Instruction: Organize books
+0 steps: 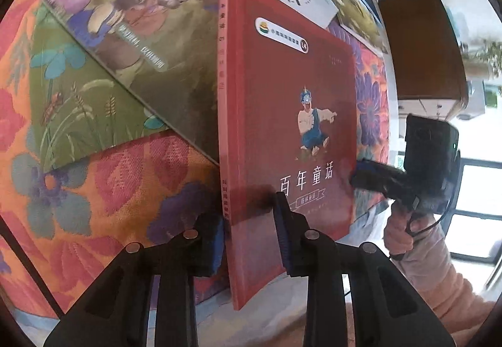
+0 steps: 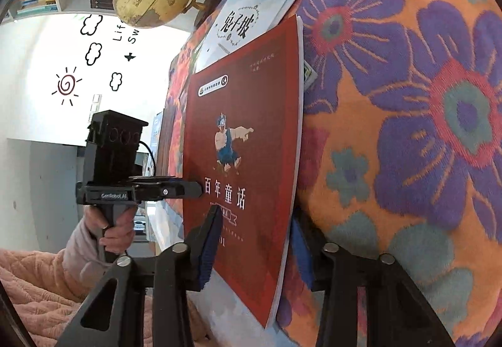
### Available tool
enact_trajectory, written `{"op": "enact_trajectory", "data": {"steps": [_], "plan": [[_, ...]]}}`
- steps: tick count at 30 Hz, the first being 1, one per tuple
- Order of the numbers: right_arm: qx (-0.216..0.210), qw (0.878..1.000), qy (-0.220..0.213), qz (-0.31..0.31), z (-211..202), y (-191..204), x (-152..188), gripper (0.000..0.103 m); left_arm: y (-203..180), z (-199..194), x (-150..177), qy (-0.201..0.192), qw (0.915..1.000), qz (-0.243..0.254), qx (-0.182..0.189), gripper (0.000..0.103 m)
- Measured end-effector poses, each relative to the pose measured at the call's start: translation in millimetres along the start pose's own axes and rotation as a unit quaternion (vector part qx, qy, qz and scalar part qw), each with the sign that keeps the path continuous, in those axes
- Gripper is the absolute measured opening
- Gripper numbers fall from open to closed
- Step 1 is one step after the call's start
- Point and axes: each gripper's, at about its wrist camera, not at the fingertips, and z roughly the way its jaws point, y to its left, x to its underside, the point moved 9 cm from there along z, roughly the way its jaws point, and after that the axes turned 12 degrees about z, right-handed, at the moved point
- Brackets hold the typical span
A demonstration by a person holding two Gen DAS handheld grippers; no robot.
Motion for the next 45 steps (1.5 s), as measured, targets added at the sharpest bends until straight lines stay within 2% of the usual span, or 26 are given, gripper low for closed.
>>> {"op": "enact_trajectory", "data": {"steps": [1, 3, 4, 8, 11, 14, 16, 20, 22, 26, 32, 39, 45], "plan": [[0.008, 1.0, -0.003, 0.003, 0.0, -5.0, -1.8, 0.014, 1.1, -0.3, 1.1, -0.001, 1.0, -0.002, 0.0, 0.029], [-0.006, 1.0, -0.005, 0.02, 0.9, -8.6, -4.7, 0.011, 3.2, -1.9, 3.1, -0.006, 0.9999, -0.008, 0.005, 0.029], [0.003, 1.0, -0.007, 0.021, 1.3, -7.7, -4.9, 0.011, 3.3, -2.2, 3.9, -0.008, 0.9999, -0.009, 0.004, 0.029], [0.067, 0.998, -0.018, 0.004, 2.6, 0.4, -4.8, 0.012, 1.9, -2.1, 4.7, -0.014, 0.9999, -0.004, -0.006, 0.028], [0.097, 0.995, -0.026, -0.002, 3.0, 4.3, -4.5, 0.015, 2.5, -1.1, 3.6, -0.016, 0.9998, -0.01, -0.005, 0.028], [0.16, 0.986, -0.037, -0.038, 4.8, 12.9, -4.0, 0.018, 0.7, -1.3, 3.4, -0.019, 0.9995, -0.006, -0.023, 0.029], [0.181, 0.982, -0.046, -0.038, 4.8, 14.5, -3.1, 0.019, -2.0, -1.7, 3.5, -0.024, 0.9989, 0.007, -0.041, 0.029], [0.186, 0.981, -0.054, -0.026, 0.4, 17.8, -1.6, 0.019, -12.8, -0.2, 4.4, -0.03, 0.9957, 0.033, -0.081, 0.029], [0.198, 0.978, -0.056, -0.044, -1.7, 25.8, 3.5, 0.018, -19.9, -0.6, 7.5, -0.026, 0.9928, 0.051, -0.105, 0.028], [0.201, 0.975, -0.057, -0.071, -6.9, 45.5, 17.8, 0.018, -27.8, -2.4, 22.9, -0.016, 0.9935, 0.056, -0.098, 0.028], [0.2, 0.974, -0.055, -0.09, -10.4, 61.9, 36.4, 0.018, -37.9, -22.9, 37.0, -0.055, 0.993, 0.061, -0.085, 0.026], [0.204, 0.971, -0.048, -0.118, -2.8, 80.6, 46.4, 0.017, -39.4, -45.3, 35.0, -0.07, 0.9894, 0.075, -0.103, 0.025], [0.193, 0.97, -0.061, -0.131, -3.5, 97.0, 51.3, 0.017, -42.7, -59.5, 36.5, -0.078, 0.9869, 0.09, -0.109, 0.025]]}}
